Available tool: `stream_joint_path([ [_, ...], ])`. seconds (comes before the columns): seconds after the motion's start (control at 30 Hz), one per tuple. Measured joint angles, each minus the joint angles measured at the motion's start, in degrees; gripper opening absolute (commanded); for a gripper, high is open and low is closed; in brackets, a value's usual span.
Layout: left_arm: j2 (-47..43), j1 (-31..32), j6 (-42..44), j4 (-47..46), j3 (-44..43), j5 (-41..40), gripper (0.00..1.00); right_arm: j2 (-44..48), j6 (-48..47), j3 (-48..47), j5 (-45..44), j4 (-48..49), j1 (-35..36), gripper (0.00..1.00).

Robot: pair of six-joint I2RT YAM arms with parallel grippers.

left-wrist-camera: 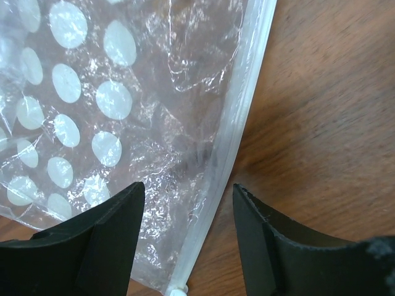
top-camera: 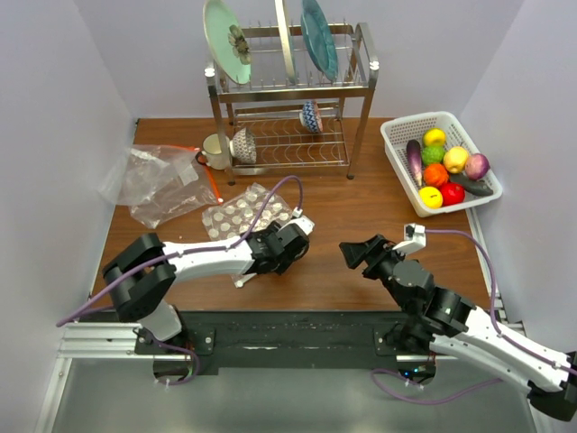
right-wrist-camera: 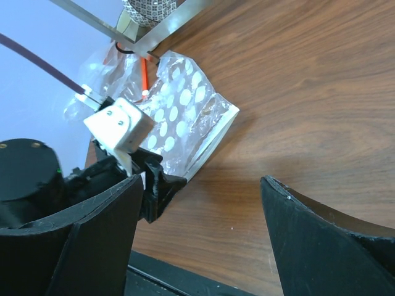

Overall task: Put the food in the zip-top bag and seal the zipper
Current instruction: Place the zipper food storage bag at the center of the board, then pick up the zipper food storage bag at the center of the board.

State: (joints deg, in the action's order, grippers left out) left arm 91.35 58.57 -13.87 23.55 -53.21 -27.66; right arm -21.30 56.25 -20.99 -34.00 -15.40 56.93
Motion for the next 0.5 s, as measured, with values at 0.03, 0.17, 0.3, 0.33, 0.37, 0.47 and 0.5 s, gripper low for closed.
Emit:
stream_joint_path([
  [0.03,0.5,0.0,0.0,0.0,0.1,-0.2,0.62,0.0,0.0,-0.1,0.0,-0.1,0.0,0.80],
  [0.17,2.2,0.0,0.0,0.0,0.4,-0.7,0.40,0.0,-0.2,-0.3,0.0,-0.6,0.0,0.80],
  [0.3,3.8,0.0,-0.5,0.1,0.4,-2.6,0.15,0.0,-0.2,-0.4,0.0,-0.6,0.0,0.80],
  [0.33,4.2,0.0,-0.6,0.1,0.4,-3.1,0.10,0.0,-0.2,-0.4,0.0,-0.6,0.0,0.80],
  [0.37,4.6,0.0,-0.7,0.2,0.4,-3.7,0.00,0.0,-0.2,-0.4,0.0,-0.7,0.0,0.80],
  [0.47,5.2,0.0,-0.8,0.9,0.4,-5.0,0.00,0.0,-0.2,-0.4,0.0,-1.0,0.0,0.80],
  [0.5,5.2,0.0,-0.9,1.2,0.3,-5.3,0.00,-0.1,-0.2,-0.4,0.0,-1.0,0.0,0.80],
])
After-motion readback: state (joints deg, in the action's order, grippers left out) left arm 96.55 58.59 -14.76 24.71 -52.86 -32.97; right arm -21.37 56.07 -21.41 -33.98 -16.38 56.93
